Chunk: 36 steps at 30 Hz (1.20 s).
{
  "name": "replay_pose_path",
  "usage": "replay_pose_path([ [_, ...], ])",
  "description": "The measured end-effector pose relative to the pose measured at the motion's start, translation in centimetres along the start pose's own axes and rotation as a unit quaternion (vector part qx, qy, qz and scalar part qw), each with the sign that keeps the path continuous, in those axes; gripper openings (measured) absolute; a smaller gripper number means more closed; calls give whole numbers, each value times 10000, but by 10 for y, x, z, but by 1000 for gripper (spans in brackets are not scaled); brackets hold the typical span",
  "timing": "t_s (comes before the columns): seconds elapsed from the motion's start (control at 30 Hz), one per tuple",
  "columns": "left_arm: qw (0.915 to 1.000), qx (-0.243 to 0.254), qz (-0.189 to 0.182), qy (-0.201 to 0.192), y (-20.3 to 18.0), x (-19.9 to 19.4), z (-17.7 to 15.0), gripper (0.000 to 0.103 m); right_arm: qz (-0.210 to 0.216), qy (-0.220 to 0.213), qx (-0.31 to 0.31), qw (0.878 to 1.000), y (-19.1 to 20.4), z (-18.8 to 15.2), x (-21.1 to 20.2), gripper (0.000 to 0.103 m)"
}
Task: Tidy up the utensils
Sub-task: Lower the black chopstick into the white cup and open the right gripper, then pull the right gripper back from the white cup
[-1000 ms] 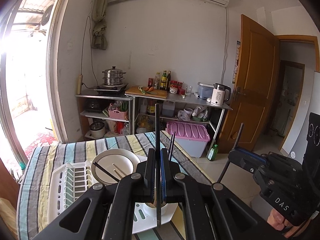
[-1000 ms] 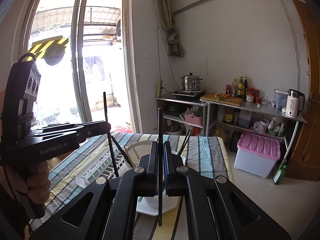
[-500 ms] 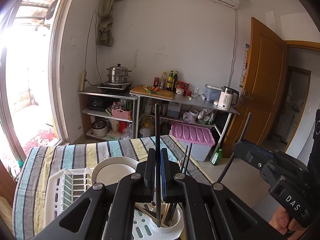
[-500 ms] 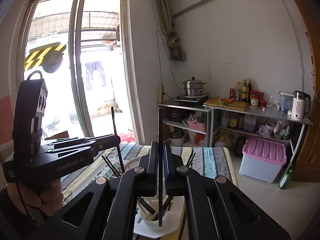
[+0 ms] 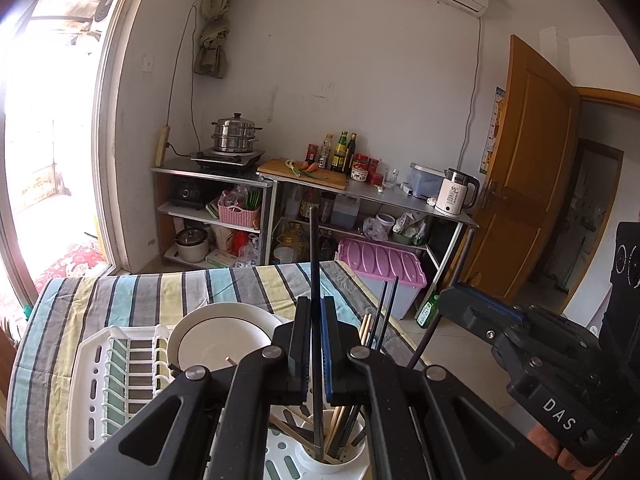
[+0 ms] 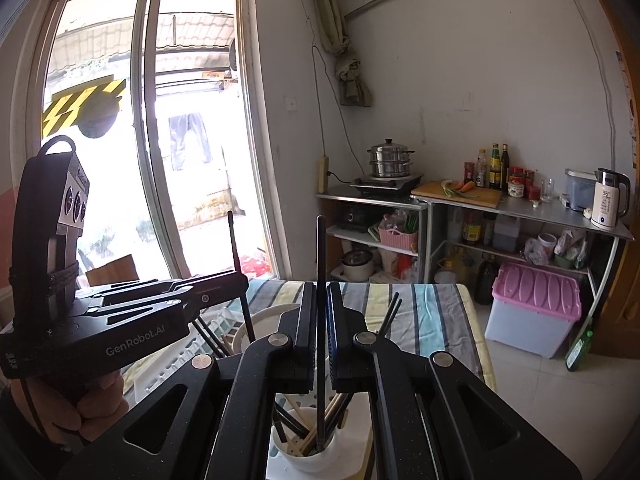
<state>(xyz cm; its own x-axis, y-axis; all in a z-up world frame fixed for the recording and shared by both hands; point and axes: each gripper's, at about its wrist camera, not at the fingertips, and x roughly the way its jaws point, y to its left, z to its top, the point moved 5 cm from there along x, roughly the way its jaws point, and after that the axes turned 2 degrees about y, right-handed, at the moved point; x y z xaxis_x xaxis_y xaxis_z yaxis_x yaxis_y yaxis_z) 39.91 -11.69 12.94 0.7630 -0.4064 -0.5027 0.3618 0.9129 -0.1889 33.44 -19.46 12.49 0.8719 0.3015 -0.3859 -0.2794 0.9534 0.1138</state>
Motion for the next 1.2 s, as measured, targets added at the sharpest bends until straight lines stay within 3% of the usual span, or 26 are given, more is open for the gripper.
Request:
replay_pose_path([
  [0.57, 9988, -112, 192, 431, 18, 18, -41, 5, -131, 415, 191, 9989, -18, -32, 19, 5],
  [1.13, 9983, -201, 435, 322, 28, 8, -45, 6, -247, 456, 247, 9983, -22, -34, 11, 6],
  [1.2, 9985, -173, 443, 288, 27, 3, -47, 6, -248, 442, 229, 9985, -21, -35, 7, 9],
])
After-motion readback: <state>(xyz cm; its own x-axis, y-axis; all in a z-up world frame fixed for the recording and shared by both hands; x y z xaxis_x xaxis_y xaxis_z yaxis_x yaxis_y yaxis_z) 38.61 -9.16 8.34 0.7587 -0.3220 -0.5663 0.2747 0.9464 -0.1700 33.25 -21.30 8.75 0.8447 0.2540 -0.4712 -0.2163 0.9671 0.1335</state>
